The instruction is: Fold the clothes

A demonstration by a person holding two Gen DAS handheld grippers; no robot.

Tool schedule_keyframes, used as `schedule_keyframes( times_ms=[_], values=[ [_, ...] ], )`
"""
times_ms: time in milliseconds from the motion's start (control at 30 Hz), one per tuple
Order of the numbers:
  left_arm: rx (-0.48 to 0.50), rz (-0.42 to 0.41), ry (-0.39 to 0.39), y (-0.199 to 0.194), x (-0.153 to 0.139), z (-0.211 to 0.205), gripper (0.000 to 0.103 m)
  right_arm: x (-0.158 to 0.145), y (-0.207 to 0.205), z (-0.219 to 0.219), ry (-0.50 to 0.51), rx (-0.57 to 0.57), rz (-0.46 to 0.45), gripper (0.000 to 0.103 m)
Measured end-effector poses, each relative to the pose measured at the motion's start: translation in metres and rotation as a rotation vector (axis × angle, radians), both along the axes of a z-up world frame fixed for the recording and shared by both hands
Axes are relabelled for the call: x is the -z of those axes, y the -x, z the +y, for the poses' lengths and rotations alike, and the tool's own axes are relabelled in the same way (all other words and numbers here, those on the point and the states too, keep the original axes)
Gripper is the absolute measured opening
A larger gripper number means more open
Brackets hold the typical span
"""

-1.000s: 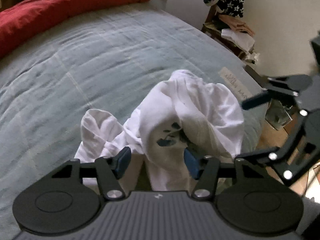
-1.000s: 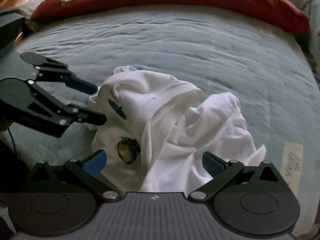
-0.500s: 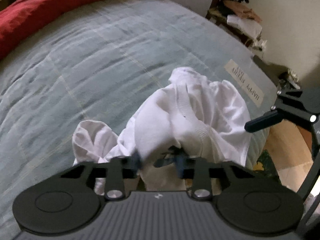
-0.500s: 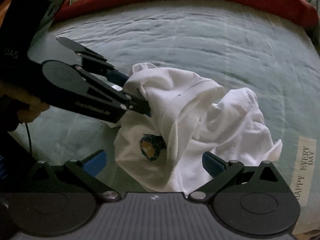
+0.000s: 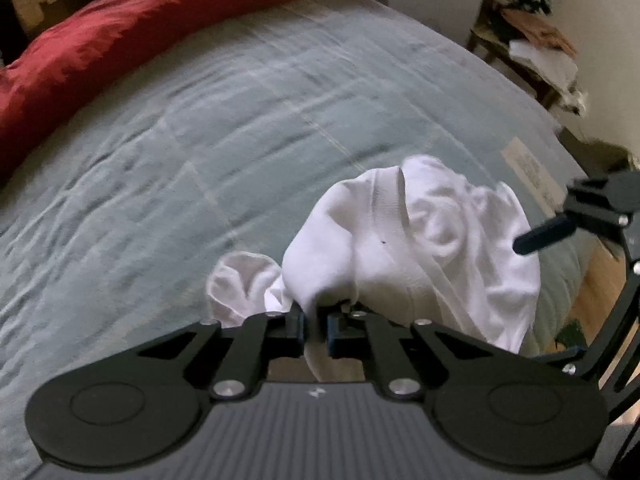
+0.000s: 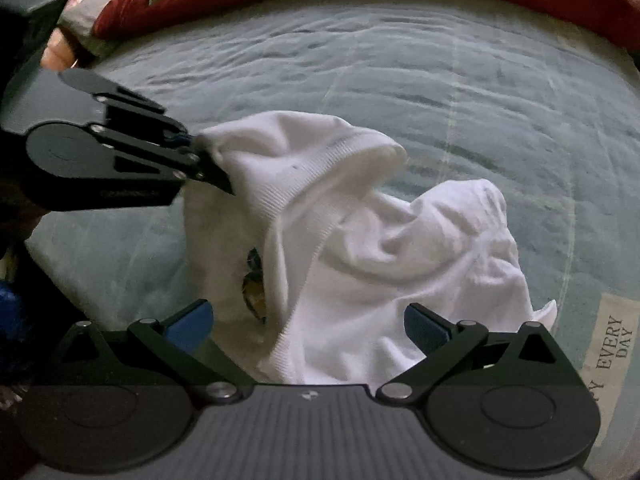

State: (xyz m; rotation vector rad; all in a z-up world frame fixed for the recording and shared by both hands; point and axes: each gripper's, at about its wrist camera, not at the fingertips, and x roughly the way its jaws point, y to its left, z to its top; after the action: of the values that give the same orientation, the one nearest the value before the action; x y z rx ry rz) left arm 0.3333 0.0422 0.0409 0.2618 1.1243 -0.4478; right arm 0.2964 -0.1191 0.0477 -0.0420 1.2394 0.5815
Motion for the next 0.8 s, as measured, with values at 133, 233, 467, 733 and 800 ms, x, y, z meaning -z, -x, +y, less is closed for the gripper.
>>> schedule_keyframes(
  times_ms=[133,233,467,733,800],
  values=[
    [-0.033,-0.034,0.004,-0.016,-0.007,0.012,0.006,-0.002,-0.002,0.006,0.006,0.038,-0.010,0.103],
    [-0.055,-0.041,0.023,-0.037,-0.009,0.024,0.006,-0.001,-0.005,0.011,0.007,0.052,-0.008,0.103],
    [-0.078,-0.097,0.037,-0.095,-0.002,0.037,0.005,-0.001,-0.018,0.026,0.058,0.051,-0.038,0.103],
    [-0.076,-0.088,0.017,-0.160,0.029,0.038,0.005,-0.008,-0.028,0.053,0.172,-0.041,-0.122,0.088],
    [-0.062,-0.061,0.012,-0.167,0.035,0.040,0.009,-0.010,-0.031,0.059,0.195,-0.062,-0.141,0.079]
  ],
)
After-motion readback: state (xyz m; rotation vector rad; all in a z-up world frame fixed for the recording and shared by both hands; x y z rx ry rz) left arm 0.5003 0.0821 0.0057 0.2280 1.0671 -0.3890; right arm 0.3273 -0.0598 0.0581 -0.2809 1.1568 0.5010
